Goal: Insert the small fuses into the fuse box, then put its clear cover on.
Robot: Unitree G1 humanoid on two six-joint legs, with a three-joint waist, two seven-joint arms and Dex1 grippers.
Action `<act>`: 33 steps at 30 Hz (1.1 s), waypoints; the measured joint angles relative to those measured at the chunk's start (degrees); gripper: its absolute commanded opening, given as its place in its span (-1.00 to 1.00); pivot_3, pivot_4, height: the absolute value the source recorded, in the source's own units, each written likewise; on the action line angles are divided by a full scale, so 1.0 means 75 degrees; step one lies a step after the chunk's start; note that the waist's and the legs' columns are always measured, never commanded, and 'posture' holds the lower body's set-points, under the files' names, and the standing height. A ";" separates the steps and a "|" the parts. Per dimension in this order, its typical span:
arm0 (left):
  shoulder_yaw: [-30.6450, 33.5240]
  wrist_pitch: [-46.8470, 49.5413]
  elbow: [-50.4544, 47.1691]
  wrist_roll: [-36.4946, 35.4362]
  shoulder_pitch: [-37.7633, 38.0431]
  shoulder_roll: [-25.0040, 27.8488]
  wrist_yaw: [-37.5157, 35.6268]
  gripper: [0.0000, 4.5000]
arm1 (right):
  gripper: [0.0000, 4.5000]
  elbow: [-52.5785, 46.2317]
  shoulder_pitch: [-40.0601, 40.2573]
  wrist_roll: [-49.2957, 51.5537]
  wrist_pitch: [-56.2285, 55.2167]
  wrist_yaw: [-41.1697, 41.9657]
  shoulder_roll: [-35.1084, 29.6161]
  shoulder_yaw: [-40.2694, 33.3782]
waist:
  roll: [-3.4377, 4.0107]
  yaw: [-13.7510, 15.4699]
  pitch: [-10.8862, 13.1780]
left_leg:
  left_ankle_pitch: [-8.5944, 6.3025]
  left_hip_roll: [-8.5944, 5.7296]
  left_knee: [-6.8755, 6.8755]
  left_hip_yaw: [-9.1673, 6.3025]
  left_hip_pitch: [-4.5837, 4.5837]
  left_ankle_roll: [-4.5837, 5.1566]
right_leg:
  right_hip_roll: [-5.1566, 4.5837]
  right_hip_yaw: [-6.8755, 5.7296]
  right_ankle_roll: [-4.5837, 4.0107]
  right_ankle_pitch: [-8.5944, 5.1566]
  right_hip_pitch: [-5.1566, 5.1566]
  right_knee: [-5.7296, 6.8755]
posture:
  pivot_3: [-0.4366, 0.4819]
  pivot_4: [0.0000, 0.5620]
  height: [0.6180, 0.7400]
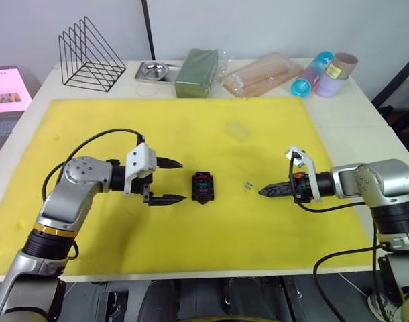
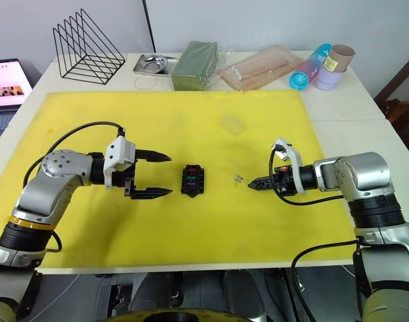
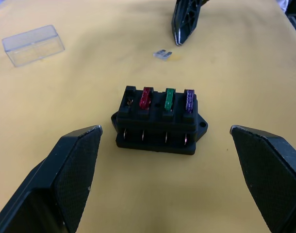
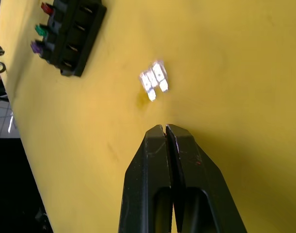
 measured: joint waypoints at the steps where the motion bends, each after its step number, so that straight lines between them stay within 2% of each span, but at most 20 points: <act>1: 0.0001 -0.0003 0.0001 0.0003 0.0000 0.0000 -0.0001 1.00 | -0.58 -0.0040 0.0023 0.0001 -0.0072 0.0030 -0.0009 0.0000 | 0.0000 0.0001 0.0000 | 0.0000 0.0000 -0.0001 0.0000 0.0000 0.0000 | 0.0000 -0.0001 0.0000 0.0000 0.0000 0.0000 | -0.05 -0.47 1.00; 2: 0.0000 -0.0007 0.0003 0.0012 0.0000 0.0000 -0.0004 1.00 | -0.38 -0.0077 0.0021 0.0008 -0.0141 0.0054 -0.0014 -0.0012 | 0.0000 0.0005 0.0000 | 0.0000 0.0000 -0.0001 0.0000 0.0000 0.0000 | 0.0000 -0.0001 0.0000 0.0000 0.0000 0.0000 | -0.05 -0.47 1.00; 5: 0.0001 -0.0051 0.0018 0.0019 0.0000 0.0001 -0.0010 1.00 | -0.01 -0.0085 -0.0089 0.0025 -0.0198 0.0085 -0.0014 -0.0069 | 0.0000 0.0012 0.0000 | 0.0000 -0.0001 0.0002 0.0000 0.0000 0.0000 | -0.0003 0.0002 0.0000 0.0000 0.0000 0.0000 | -0.05 -0.47 1.00; 9: 0.0000 -0.0088 0.0078 0.0027 -0.0029 0.0001 -0.0025 1.00 | 0.60 0.0029 -0.0714 0.0021 -0.0307 0.0244 -0.0029 -0.0065 | 0.0000 0.0009 0.0000 | 0.0000 0.0000 0.0002 0.0000 0.0000 0.0000 | -0.0001 -0.0001 0.0000 0.0000 0.0000 0.0000 | -0.05 -0.47 1.00; 11: 0.0001 -0.0098 0.0148 0.0031 -0.0070 0.0001 -0.0035 1.00 | 0.60 0.0278 -0.0966 0.0010 -0.0282 0.0362 -0.0034 -0.0017 | 0.0000 0.0013 0.0000 | 0.0000 0.0000 0.0000 0.0001 0.0000 0.0000 | -0.0001 -0.0002 0.0000 0.0000 0.0000 -0.0001 | -0.05 -0.47 1.00; 17: -0.0006 -0.0127 0.0259 0.0053 -0.0145 -0.0006 -0.0109 1.00 | 0.60 0.1346 -0.1655 -0.0376 -0.0860 0.1109 -0.0013 0.0924 | 0.0000 0.0012 0.0001 | 0.0000 -0.0001 0.0001 0.0006 0.0000 0.0000 | -0.0003 -0.0001 0.0000 0.0000 0.0000 -0.0001 | -0.05 -0.47 1.00; 24: -0.0006 -0.0128 0.0284 0.0058 -0.0232 -0.0008 -0.0142 1.00 | 0.60 0.2018 -0.1900 -0.0934 -0.1670 0.2040 0.0168 0.1952 | 0.0001 0.0012 0.0001 | 0.0000 0.0000 0.0003 0.0004 0.0000 0.0000 | -0.0004 -0.0001 0.0000 0.0000 -0.0001 0.0001 | -0.05 -0.47 1.00; 33: -0.0001 -0.0076 0.0165 0.0056 -0.0190 -0.0004 -0.0113 1.00 | 0.60 0.2717 -0.2235 -0.1525 -0.2194 0.2593 0.0521 0.2284 | 0.0001 0.0001 0.0001 | 0.0000 0.0001 0.0004 0.0002 0.0001 0.0000 | -0.0003 -0.0001 -0.0001 0.0000 -0.0002 0.0003 | -0.05 -0.47 1.00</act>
